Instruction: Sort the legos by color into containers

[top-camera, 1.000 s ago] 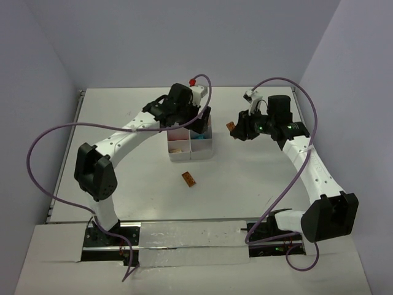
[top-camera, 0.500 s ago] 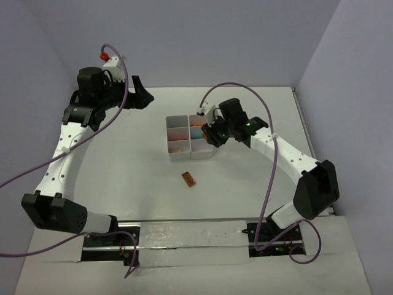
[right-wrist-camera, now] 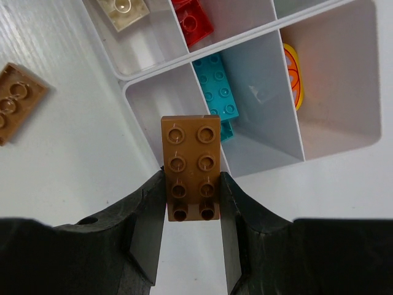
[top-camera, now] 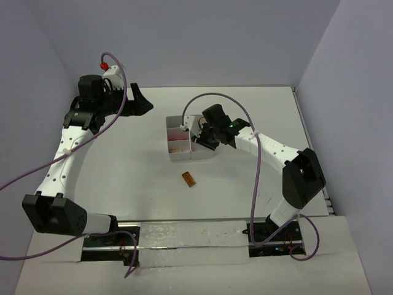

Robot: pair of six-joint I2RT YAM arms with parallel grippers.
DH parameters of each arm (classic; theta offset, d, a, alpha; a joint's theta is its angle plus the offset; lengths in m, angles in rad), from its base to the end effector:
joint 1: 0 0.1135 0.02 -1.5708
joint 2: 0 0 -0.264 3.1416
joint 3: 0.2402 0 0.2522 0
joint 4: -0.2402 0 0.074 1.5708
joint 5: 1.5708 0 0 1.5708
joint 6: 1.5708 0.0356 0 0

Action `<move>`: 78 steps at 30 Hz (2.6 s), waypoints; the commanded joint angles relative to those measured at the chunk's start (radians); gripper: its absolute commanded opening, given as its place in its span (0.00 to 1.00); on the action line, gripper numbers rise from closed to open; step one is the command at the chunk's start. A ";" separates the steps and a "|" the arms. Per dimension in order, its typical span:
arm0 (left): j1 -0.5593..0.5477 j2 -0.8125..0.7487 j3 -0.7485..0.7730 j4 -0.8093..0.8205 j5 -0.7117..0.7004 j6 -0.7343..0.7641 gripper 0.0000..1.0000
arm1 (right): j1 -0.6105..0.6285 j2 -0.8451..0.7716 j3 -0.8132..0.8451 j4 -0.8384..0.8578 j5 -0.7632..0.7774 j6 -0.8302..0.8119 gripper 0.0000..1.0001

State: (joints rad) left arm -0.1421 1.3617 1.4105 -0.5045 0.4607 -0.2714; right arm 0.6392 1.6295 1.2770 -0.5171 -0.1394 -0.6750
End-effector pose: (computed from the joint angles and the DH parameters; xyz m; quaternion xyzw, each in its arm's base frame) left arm 0.2967 -0.0584 0.3970 0.0672 0.8322 -0.2954 0.4644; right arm 0.2832 0.2167 0.2653 -0.5912 0.7272 0.0593 0.3437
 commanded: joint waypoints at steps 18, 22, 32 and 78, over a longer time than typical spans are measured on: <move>0.007 -0.017 0.016 0.032 0.041 -0.001 0.99 | 0.025 0.107 0.120 -0.070 0.008 -0.209 0.35; 0.007 -0.016 0.015 0.035 0.033 -0.003 0.99 | 0.029 0.105 0.113 -0.069 0.011 -0.211 0.53; 0.007 -0.008 0.023 0.038 0.022 -0.013 0.99 | 0.040 0.027 0.142 -0.077 -0.011 -0.149 0.72; 0.130 -0.170 -0.070 0.039 -0.364 -0.224 0.99 | 0.295 0.263 0.060 -0.007 0.075 0.822 0.80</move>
State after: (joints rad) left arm -0.0177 1.2174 1.3460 -0.4969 0.0860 -0.4773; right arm 0.9398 1.8690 1.2974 -0.5513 -0.0715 0.1242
